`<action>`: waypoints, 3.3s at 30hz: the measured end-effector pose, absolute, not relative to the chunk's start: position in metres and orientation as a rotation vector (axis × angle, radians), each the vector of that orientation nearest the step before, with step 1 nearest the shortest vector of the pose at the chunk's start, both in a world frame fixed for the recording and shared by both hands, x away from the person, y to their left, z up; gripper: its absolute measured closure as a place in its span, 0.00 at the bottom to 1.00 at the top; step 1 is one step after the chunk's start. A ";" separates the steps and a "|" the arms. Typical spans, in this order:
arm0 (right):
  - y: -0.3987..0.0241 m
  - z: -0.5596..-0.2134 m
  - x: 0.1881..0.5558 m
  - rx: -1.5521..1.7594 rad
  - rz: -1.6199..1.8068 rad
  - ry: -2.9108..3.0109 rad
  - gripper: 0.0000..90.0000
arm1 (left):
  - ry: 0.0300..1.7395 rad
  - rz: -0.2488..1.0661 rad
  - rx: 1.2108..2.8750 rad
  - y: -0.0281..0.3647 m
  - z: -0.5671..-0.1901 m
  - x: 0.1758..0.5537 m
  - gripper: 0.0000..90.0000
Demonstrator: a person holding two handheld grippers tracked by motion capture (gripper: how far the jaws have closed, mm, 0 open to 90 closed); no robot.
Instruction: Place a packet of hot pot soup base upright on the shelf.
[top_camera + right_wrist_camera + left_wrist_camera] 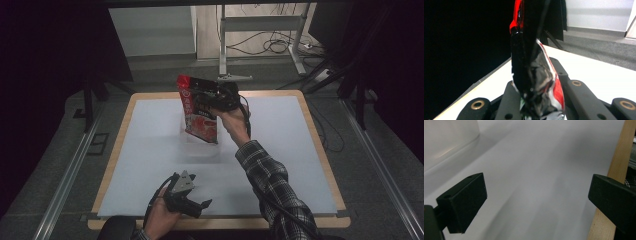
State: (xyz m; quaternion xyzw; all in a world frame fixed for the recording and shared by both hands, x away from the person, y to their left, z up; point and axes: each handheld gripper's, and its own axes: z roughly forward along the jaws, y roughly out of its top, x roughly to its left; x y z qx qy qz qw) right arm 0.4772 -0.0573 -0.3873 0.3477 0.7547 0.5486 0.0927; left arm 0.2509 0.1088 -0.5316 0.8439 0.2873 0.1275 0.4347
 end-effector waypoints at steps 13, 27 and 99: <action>-0.057 -0.413 0.475 1.046 1.619 2.266 0.84 | 0.719 0.310 2.110 0.107 -0.533 0.251 0.02; -0.079 -0.431 0.467 1.052 1.625 2.289 0.74 | 0.711 0.307 2.129 0.105 -0.534 0.251 0.02; -0.104 -0.419 0.420 0.922 1.323 2.400 0.11 | 0.727 0.255 2.126 0.105 -0.533 0.251 0.03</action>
